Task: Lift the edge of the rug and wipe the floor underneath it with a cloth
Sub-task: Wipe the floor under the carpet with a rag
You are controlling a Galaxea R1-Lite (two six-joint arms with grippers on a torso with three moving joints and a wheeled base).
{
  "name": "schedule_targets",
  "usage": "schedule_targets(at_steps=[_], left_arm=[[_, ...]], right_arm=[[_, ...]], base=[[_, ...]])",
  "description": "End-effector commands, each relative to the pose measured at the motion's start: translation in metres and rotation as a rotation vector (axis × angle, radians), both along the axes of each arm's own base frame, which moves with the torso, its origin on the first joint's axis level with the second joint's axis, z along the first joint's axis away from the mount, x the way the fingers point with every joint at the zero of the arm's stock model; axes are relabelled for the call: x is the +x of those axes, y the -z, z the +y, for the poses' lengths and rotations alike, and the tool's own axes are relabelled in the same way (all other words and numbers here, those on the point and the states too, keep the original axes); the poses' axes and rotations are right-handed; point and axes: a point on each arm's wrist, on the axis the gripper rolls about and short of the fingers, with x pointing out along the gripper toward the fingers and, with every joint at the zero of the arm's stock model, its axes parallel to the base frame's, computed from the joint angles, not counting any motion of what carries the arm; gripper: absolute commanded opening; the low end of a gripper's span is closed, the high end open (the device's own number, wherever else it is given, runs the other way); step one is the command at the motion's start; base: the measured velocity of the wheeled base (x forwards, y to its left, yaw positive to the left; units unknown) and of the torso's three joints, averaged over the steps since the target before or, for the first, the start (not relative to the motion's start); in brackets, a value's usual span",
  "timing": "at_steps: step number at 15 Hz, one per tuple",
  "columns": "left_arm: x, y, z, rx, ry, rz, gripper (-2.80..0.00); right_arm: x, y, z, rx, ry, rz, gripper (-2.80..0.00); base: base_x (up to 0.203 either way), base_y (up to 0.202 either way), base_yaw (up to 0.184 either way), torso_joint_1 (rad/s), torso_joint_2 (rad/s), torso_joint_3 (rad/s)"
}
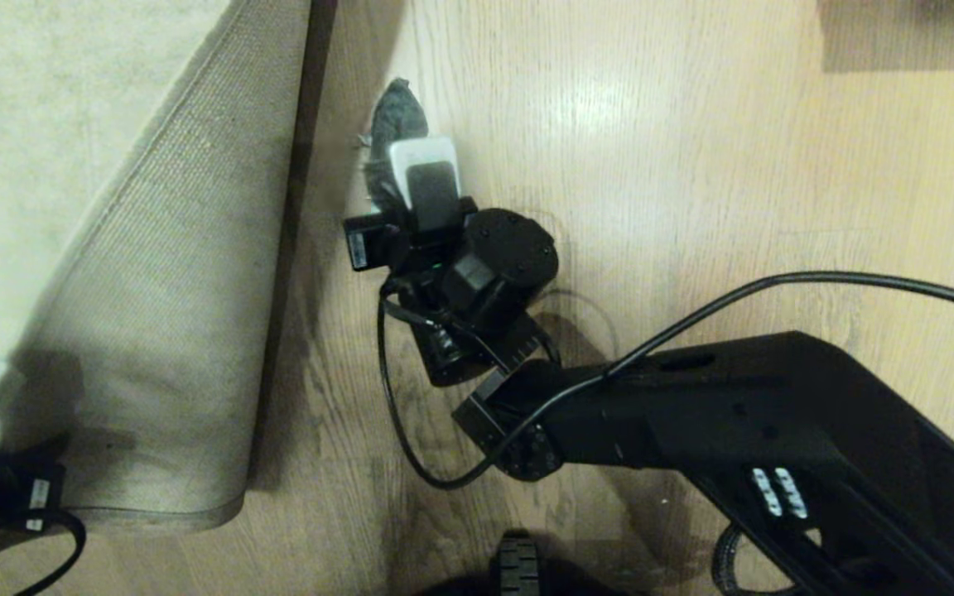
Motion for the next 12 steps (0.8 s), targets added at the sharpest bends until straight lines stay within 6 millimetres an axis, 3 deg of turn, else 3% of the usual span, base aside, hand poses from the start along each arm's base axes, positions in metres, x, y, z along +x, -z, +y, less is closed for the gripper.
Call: schedule_targets(at_steps=[1, 7, 12], left_arm=[[0.000, -0.001, 0.000, 0.005, 0.001, -0.007, -2.80], [0.000, -0.001, 0.000, 0.004, 0.001, -0.005, -2.80], [0.000, 0.000, 0.000, 0.004, 0.001, -0.004, -2.80]], right_arm=[[-0.025, -0.017, 0.002, 0.014, -0.043, -0.010, -2.80], [-0.113, 0.024, 0.034, -0.144, -0.253, 0.104, -2.80], [-0.141, 0.106, 0.036, -0.275, -0.321, 0.208, -2.80]], base=[[0.000, 0.000, 0.000, 0.000, 0.00, 0.000], [0.000, 0.000, 0.000, 0.000, 0.00, 0.000], [0.000, 0.000, 0.000, 0.000, 0.00, 0.000]])
